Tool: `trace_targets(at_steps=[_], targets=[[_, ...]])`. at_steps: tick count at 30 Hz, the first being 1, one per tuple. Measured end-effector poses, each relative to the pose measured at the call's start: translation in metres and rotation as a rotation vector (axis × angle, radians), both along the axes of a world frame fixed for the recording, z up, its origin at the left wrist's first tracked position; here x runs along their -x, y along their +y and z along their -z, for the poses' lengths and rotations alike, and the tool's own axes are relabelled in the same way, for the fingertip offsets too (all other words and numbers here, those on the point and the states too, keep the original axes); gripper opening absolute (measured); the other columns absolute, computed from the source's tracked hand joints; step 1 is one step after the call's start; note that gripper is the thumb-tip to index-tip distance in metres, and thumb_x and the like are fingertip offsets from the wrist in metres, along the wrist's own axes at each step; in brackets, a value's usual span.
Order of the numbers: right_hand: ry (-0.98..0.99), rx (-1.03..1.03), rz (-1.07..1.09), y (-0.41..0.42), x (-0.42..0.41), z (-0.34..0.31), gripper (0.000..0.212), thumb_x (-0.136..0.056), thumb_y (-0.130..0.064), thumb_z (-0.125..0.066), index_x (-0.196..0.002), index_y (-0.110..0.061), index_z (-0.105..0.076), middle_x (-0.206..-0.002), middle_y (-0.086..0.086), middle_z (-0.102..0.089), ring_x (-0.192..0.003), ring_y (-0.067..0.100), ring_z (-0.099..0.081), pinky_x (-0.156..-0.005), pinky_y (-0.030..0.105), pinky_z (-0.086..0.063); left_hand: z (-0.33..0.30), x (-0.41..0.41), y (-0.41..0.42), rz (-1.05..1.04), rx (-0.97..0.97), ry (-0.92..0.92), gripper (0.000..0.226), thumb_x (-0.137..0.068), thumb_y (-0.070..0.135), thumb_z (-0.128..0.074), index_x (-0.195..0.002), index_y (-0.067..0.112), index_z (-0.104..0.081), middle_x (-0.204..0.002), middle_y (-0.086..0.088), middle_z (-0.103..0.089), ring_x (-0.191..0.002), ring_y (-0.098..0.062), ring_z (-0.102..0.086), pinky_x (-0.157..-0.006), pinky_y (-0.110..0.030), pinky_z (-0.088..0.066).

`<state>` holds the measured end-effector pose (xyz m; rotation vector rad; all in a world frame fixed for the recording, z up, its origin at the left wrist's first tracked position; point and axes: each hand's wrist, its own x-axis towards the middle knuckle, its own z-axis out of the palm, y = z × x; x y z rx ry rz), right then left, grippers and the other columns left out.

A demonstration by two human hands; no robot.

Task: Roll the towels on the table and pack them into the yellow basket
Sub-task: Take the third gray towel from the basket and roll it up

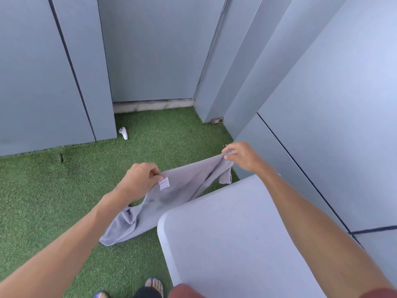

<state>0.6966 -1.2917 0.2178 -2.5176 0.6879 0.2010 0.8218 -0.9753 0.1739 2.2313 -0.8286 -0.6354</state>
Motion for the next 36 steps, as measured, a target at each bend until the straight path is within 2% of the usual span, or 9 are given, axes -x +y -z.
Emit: trace_targets(at_steps=[3,5,8,13,17,21,23,27,36], targets=[[0.128,0.063,0.110,-0.059,0.009,0.027,0.055,-0.093,-0.015,-0.058,-0.145,-0.012,-0.039,-0.126,0.020,-0.060,-0.113,0.031,-0.060,-0.101,0.039,-0.044,0.030,0.019,-0.020,-0.096,-0.026,0.034,0.011,-0.089,0.019,-0.065,-0.079,0.016,-0.065,-0.070,-0.003,-0.066,-0.064,-0.022,-0.059,-0.057,-0.031,-0.045],[0.226,0.155,0.169,-0.104,0.023,0.049,0.039,-0.093,-0.016,-0.055,-0.131,-0.007,-0.055,-0.126,0.019,-0.060,-0.118,0.034,-0.056,-0.100,0.041,-0.043,0.055,0.037,-0.027,-0.147,-0.032,0.060,0.013,-0.089,0.019,-0.066,-0.076,0.015,-0.064,-0.067,-0.004,-0.066,-0.060,-0.025,-0.059,-0.054,-0.032,-0.042],[0.259,0.200,0.230,-0.151,0.045,0.076,0.017,-0.085,-0.008,-0.054,-0.072,-0.008,-0.066,-0.080,0.018,-0.064,-0.087,0.035,-0.065,-0.070,0.033,-0.045,0.086,0.062,-0.035,-0.181,-0.045,0.070,0.014,-0.087,0.024,-0.068,-0.073,0.021,-0.066,-0.068,0.004,-0.066,-0.062,-0.018,-0.061,-0.060,-0.035,-0.049],[0.085,0.255,0.478,-0.208,0.074,0.108,0.025,-0.080,-0.003,-0.051,-0.089,-0.001,-0.074,-0.095,0.022,-0.071,-0.093,0.034,-0.067,-0.076,0.036,-0.053,0.115,0.091,-0.038,-0.243,-0.064,0.015,0.018,-0.084,0.015,-0.070,-0.070,0.019,-0.061,-0.060,0.004,-0.060,-0.053,-0.015,-0.054,-0.051,-0.026,-0.041],[-0.059,0.202,0.721,-0.249,0.090,0.118,0.030,-0.079,0.004,-0.053,-0.102,-0.001,-0.072,-0.098,0.018,-0.072,-0.075,0.019,-0.067,-0.049,0.005,-0.041,0.122,0.098,-0.028,-0.298,-0.070,-0.069,0.010,-0.085,0.012,-0.069,-0.078,0.016,-0.063,-0.072,0.003,-0.059,-0.062,-0.013,-0.055,-0.055,-0.031,-0.044],[-0.152,0.120,0.828,-0.278,0.102,0.141,0.028,-0.074,-0.002,-0.053,-0.092,-0.004,-0.074,-0.081,0.011,-0.069,-0.086,0.029,-0.070,-0.077,0.033,-0.055,0.126,0.108,-0.021,-0.334,-0.062,-0.096,0.007,-0.083,0.013,-0.071,-0.080,0.015,-0.066,-0.078,0.003,-0.061,-0.066,-0.011,-0.057,-0.060,-0.021,-0.043],[-0.120,0.141,0.804,-0.281,0.115,0.163,0.029,-0.072,-0.007,-0.050,-0.086,-0.013,-0.076,-0.088,0.017,-0.072,-0.090,0.029,-0.069,-0.077,0.033,-0.054,0.125,0.115,-0.021,-0.369,-0.050,-0.110,0.006,-0.083,0.012,-0.070,-0.080,0.014,-0.065,-0.079,0.002,-0.061,-0.074,-0.013,-0.056,-0.061,-0.013,-0.041],[-0.093,0.253,0.676,-0.249,0.134,0.168,0.025,-0.087,-0.001,-0.053,-0.105,0.005,-0.070,-0.108,0.026,-0.068,-0.104,0.035,-0.064,-0.094,0.038,-0.045,0.127,0.131,-0.017,-0.446,-0.038,-0.121,0.006,-0.086,0.013,-0.067,-0.082,0.013,-0.063,-0.081,-0.001,-0.061,-0.079,-0.004,-0.055,-0.066,-0.004,-0.038],[-0.102,0.256,0.744,-0.232,0.180,0.164,0.025,-0.088,-0.002,-0.047,-0.100,0.004,-0.068,-0.101,0.028,-0.067,-0.099,0.039,-0.062,-0.081,0.041,-0.048,0.129,0.170,-0.004,-0.544,-0.018,-0.085,0.011,-0.089,0.020,-0.063,-0.080,0.018,-0.059,-0.082,0.000,-0.062,-0.082,0.005,-0.053,-0.063,-0.005,-0.038]])
